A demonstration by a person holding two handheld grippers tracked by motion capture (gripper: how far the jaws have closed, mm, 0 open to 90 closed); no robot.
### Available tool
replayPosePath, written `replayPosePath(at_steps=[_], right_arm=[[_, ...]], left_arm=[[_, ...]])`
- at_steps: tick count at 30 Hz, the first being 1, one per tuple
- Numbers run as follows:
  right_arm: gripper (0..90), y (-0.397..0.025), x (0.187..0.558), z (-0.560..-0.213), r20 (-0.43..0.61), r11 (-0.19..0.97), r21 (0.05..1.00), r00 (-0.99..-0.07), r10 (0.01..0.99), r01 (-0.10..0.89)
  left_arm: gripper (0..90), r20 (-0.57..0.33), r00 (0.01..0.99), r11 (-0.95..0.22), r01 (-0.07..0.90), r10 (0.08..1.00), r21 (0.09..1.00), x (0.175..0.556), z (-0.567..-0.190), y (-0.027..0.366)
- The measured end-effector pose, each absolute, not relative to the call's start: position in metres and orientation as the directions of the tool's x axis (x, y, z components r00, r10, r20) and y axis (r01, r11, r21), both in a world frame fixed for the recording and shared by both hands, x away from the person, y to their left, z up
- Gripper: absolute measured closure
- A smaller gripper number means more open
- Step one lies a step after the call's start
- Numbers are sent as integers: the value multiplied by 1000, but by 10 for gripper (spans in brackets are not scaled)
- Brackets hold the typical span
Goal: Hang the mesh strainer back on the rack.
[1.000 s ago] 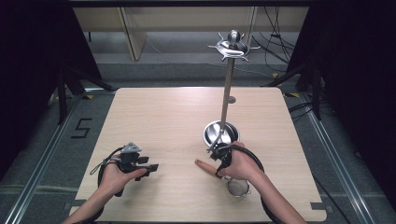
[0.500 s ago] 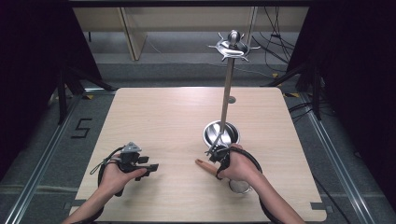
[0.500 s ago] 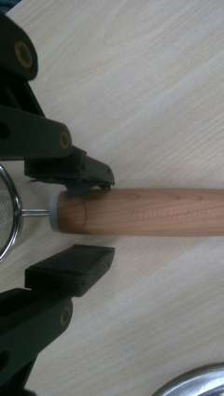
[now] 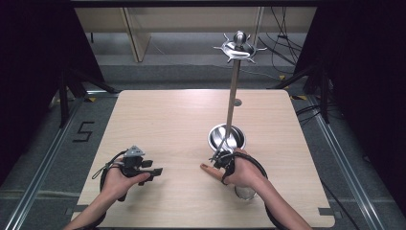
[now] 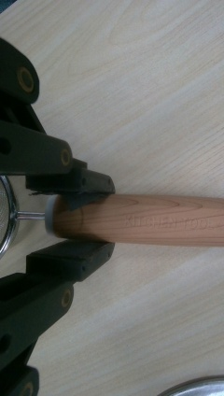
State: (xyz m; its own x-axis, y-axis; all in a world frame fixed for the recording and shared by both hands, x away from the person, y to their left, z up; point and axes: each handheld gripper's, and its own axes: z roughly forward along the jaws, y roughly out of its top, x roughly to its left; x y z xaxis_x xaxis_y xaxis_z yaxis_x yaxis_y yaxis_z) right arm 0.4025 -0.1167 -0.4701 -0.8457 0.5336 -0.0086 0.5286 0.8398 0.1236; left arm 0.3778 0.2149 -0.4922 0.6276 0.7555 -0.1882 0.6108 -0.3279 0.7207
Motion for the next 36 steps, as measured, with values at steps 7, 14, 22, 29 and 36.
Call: replayPosePath(at_steps=[7, 14, 22, 29, 36], right_arm=[[688, -118, 397, -467, 17, 821, 145, -831, 556, 553], [690, -126, 392, -456, 11, 792, 242, -818, 575, 560], [690, -147, 385, -444, 28, 712, 387, -779, 626, 586], [690, -169, 382, -430, 63, 583, 513, -705, 707, 630], [690, -181, 381, -426, 78, 516, 584, -676, 733, 627]], left_arm=[[407, -180, 631, -331, 603, 755, 726, 377, -490, 217], [408, -172, 633, -330, 594, 755, 734, 375, -489, 217], [409, -165, 635, -332, 587, 755, 739, 374, -488, 218], [410, -161, 636, -335, 584, 754, 739, 374, -487, 219], [410, -166, 631, -325, 585, 758, 743, 374, -487, 218]])
